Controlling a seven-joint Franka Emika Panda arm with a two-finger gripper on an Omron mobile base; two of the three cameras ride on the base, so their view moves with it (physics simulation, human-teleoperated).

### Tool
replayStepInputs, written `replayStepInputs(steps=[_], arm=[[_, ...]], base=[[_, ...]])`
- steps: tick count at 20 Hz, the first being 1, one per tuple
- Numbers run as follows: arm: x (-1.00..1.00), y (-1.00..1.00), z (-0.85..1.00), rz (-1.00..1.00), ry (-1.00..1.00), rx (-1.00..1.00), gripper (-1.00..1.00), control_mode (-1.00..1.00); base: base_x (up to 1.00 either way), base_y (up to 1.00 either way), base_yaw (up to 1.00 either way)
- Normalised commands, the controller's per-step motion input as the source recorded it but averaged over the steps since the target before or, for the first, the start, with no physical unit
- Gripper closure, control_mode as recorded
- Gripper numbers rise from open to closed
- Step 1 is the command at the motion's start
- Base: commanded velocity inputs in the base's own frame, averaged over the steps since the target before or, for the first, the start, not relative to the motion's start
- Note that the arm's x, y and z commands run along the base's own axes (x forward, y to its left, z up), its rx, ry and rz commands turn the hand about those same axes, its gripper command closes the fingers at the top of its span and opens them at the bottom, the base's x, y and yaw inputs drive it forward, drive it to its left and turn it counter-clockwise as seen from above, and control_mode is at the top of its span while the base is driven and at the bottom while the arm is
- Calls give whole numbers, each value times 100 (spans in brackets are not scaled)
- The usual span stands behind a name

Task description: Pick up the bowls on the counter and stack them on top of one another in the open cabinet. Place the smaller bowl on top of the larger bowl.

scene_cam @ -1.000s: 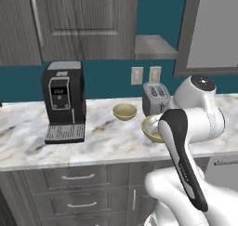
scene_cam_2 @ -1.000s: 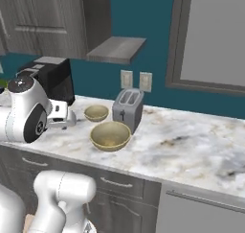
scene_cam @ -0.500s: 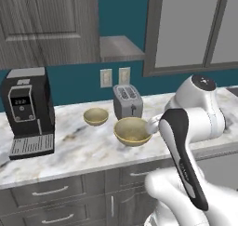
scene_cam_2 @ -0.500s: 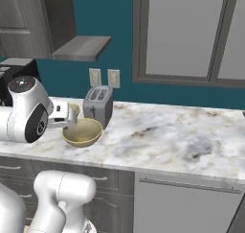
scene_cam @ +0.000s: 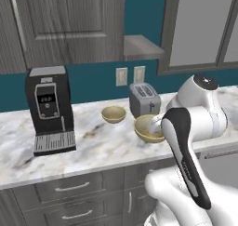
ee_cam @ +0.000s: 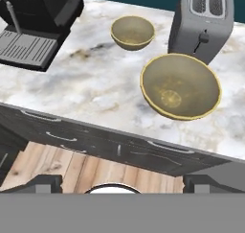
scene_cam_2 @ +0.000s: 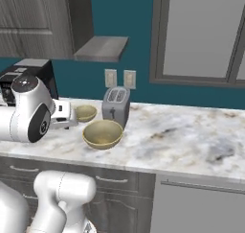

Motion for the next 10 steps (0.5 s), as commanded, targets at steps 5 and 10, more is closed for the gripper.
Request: replayStepInputs(steps=[5, 10], arm=[[0, 0, 0, 0, 0, 0, -100, 100], [0, 0, 0, 0, 0, 0, -100, 100]], base=[[0, 31, 0], [27, 5, -1]])
